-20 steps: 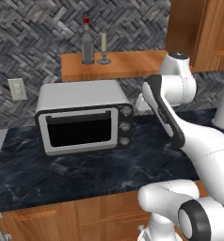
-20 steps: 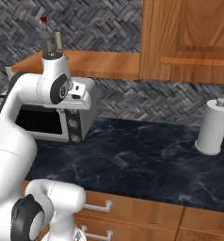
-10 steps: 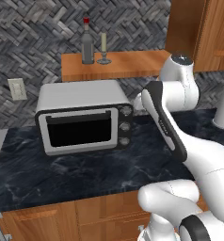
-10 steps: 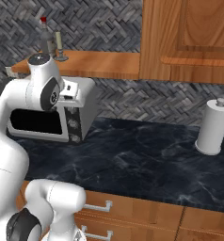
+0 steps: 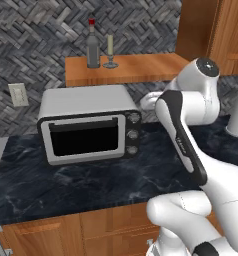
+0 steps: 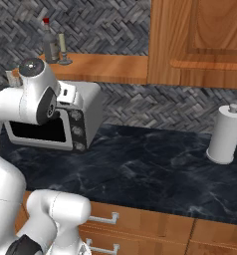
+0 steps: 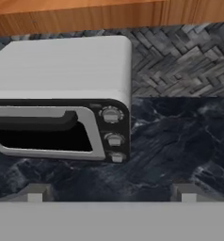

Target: Get the candle and the liquor from the cabinet and move them to the dining counter.

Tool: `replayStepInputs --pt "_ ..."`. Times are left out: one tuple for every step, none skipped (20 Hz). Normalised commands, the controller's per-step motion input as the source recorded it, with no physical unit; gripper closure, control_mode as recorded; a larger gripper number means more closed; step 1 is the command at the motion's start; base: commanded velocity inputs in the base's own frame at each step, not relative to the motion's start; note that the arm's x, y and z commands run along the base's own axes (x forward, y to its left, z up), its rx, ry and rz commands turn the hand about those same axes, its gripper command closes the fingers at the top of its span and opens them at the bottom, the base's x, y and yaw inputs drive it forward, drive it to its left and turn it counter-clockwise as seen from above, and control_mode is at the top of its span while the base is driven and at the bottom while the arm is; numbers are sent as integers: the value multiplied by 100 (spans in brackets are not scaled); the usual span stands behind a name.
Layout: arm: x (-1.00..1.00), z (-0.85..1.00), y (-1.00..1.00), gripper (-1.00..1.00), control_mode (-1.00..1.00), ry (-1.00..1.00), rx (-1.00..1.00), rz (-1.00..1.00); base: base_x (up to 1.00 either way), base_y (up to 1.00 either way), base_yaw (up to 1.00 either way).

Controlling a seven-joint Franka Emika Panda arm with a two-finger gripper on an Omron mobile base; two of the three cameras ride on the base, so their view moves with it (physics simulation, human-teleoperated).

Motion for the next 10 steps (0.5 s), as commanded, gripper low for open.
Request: replayStepInputs --pt "-10 22 18 -100 -100 -21 9 0 0 0 0" --pt "-10 22 10 -100 -100 -19 8 0 0 0 0" --pt "-13 21 11 -100 -100 -20 5 0 0 0 0" --pt "-10 27 10 -100 -100 -18 5 0 0 0 0" --pt "-12 31 8 -100 -100 -10 8 0 0 0 0" --pt "-12 35 3 -100 -100 -6 8 0 0 0 0" --pt "-13 37 4 -100 -100 -4 6 0 0 0 0" --pt "-14 38 4 -100 -100 -3 6 0 0 0 0" --pt "-11 39 3 -100 -100 -2 7 0 0 0 0" --pt "-10 39 4 -100 -100 -1 7 0 0 0 0"
